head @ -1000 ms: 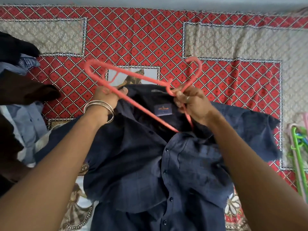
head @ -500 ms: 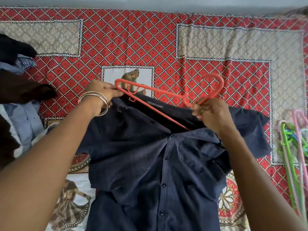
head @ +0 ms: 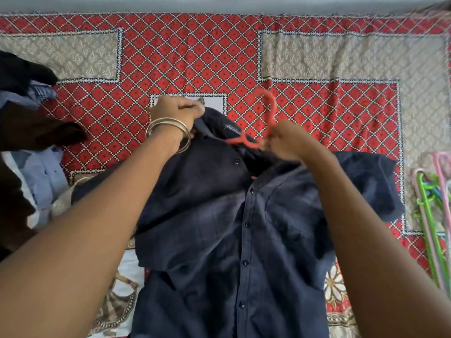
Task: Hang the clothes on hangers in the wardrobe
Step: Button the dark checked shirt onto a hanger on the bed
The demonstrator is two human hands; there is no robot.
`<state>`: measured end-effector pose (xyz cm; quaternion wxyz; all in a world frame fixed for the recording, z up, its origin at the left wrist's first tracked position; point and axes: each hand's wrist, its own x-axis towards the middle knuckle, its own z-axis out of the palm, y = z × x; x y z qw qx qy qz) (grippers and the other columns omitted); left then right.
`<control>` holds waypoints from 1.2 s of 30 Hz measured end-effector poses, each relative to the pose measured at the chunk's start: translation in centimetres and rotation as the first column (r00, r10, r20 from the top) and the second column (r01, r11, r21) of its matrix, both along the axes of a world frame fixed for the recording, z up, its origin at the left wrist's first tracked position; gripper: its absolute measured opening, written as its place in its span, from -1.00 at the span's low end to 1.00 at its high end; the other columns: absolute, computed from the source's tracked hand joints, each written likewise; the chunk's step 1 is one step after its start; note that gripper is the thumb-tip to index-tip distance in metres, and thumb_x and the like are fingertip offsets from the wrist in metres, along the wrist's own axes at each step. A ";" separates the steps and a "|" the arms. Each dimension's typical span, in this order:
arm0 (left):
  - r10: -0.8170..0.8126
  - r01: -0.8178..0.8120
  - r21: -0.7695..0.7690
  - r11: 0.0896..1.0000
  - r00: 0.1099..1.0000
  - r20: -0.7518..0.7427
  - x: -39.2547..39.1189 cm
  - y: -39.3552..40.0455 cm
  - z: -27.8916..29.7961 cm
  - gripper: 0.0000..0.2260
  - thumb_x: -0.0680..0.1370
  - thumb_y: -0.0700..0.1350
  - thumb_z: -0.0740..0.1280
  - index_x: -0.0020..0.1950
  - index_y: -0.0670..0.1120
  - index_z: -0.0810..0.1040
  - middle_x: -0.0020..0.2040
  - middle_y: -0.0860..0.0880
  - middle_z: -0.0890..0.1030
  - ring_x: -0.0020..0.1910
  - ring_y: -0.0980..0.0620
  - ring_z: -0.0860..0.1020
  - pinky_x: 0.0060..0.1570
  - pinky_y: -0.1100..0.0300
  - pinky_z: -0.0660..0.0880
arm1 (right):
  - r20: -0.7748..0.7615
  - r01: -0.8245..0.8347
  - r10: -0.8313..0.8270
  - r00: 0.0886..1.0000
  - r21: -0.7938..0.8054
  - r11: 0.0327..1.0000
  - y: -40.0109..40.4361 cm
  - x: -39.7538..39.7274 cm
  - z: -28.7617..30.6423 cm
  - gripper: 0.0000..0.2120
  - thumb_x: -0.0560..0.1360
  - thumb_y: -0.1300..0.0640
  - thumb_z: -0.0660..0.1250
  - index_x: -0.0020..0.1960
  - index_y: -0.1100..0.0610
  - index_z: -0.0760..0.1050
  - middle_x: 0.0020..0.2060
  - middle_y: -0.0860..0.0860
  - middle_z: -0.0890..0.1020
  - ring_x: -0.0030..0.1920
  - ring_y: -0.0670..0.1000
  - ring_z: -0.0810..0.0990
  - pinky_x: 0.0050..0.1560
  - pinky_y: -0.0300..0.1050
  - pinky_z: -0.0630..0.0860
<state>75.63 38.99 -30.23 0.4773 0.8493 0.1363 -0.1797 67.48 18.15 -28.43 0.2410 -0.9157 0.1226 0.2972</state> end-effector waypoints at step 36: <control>0.127 -0.190 -0.154 0.970 0.931 -0.343 -20.7 7.7 -1.6 -0.89 0.33 -0.27 0.53 -0.25 -0.16 0.62 -0.22 -0.03 0.68 -0.31 0.04 0.61 -0.14 0.11 0.53 | -0.553 0.751 -0.748 0.368 0.650 -0.112 2.2 -25.4 -1.9 -0.25 0.10 0.04 0.66 0.24 0.19 0.53 0.07 0.16 0.67 0.08 0.18 0.66 -0.01 0.10 0.61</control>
